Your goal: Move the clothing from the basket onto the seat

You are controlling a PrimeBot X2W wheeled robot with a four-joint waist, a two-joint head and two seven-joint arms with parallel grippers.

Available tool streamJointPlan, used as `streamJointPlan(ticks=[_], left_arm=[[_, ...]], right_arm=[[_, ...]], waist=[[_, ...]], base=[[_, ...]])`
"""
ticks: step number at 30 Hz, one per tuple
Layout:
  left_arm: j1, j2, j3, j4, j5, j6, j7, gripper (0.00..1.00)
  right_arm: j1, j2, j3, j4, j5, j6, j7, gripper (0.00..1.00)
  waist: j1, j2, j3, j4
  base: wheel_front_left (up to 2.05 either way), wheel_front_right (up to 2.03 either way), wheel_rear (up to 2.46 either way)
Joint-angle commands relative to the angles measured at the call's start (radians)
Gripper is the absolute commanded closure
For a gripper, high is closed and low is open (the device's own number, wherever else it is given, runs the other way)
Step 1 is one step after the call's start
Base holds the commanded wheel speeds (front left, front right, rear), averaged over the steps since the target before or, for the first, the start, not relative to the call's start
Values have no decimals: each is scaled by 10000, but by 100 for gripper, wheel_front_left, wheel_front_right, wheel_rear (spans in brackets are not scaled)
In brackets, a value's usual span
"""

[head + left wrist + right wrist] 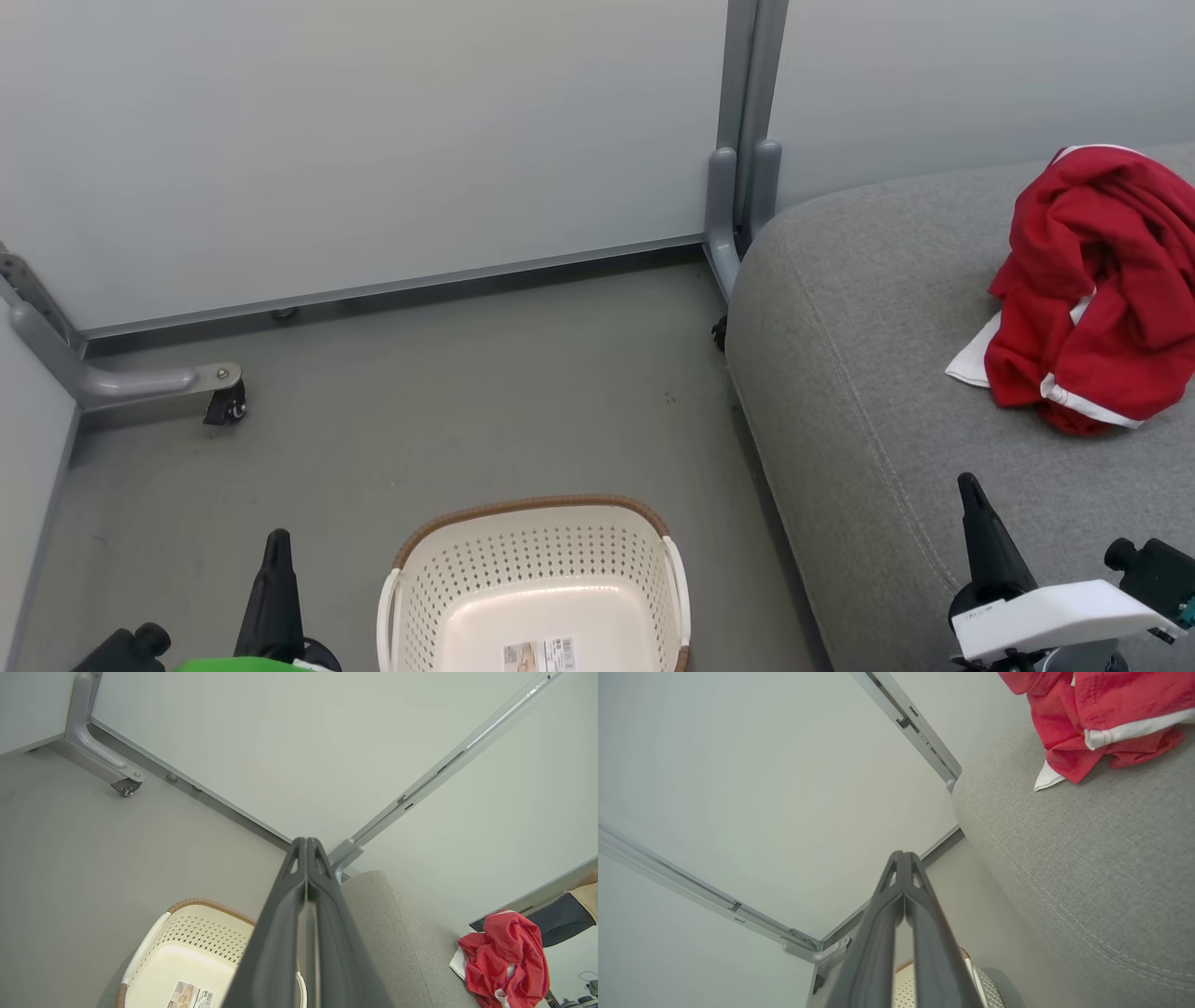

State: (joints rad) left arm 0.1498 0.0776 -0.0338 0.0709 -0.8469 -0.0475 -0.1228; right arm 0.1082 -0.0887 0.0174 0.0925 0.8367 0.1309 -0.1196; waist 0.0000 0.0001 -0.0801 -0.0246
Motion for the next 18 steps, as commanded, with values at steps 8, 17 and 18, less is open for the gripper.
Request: streamJointPlan(ticks=[8, 17, 18], left_arm=[[-628, 127, 162, 165, -1309, -182, 280, 100], [-946, 143, 268, 416, -2406, -287, 533, 100], [-978, 143, 280, 437, -2513, -300, 566, 100]], right_arm=[[-546, -80, -126, 141, 1308, 2, 291, 100], [-802, -73, -233, 362, 2414, 2, 549, 100], [-833, -72, -243, 380, 2520, 2, 572, 100]], waist=[[0, -1, 87, 27], [0, -1, 178, 53], [0, -1, 187, 56]], base=[[0, 0, 0], [0, 0, 0], [0, 0, 0]])
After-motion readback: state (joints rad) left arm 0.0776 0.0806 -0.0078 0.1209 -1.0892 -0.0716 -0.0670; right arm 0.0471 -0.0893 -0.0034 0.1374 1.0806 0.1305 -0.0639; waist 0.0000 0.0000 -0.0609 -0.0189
